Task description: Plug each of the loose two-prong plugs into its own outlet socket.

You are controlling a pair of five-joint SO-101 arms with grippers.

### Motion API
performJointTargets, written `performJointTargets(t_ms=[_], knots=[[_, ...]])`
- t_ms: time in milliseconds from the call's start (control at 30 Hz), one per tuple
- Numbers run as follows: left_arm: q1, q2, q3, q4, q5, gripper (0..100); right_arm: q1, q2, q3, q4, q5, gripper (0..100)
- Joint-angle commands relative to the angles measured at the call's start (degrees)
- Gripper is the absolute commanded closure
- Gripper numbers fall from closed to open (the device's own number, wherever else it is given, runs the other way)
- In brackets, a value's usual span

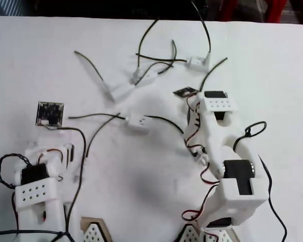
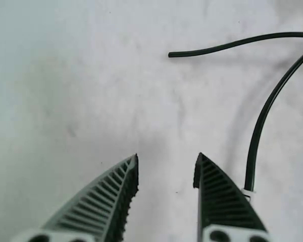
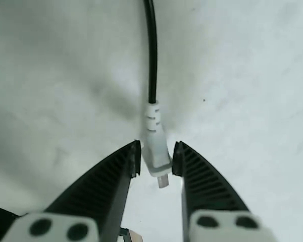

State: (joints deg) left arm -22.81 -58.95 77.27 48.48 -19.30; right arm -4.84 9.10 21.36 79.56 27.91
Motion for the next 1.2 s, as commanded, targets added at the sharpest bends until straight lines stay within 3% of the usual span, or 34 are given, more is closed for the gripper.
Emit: performJointTargets(t_ms=[0, 500, 667, 833, 1167], knots=[[-0.22, -1.27, -0.09, -1.05, -0.35, 82, 0.84, -0.57, -0.35, 0.40, 0.53, 90.0], [-0.22, -1.27, -0.09, -1.05, -0.35, 82, 0.22, 1.10, -0.70, 0.66, 0.53, 90.2], [-0.22, -1.27, -0.09, -1.05, -0.44, 82, -0.31, 1.54, -0.62, 0.48, 0.53, 98.5], [-0.22, -1.27, -0.09, -1.05, -0.44, 82, -0.40, 0.40, -1.05, 2.77, 0.53, 98.1], [-0.22, -1.27, -0.09, -1.05, -0.53, 82, -4.26, -22.20, -3.08, 14.29, 0.35, 98.1]])
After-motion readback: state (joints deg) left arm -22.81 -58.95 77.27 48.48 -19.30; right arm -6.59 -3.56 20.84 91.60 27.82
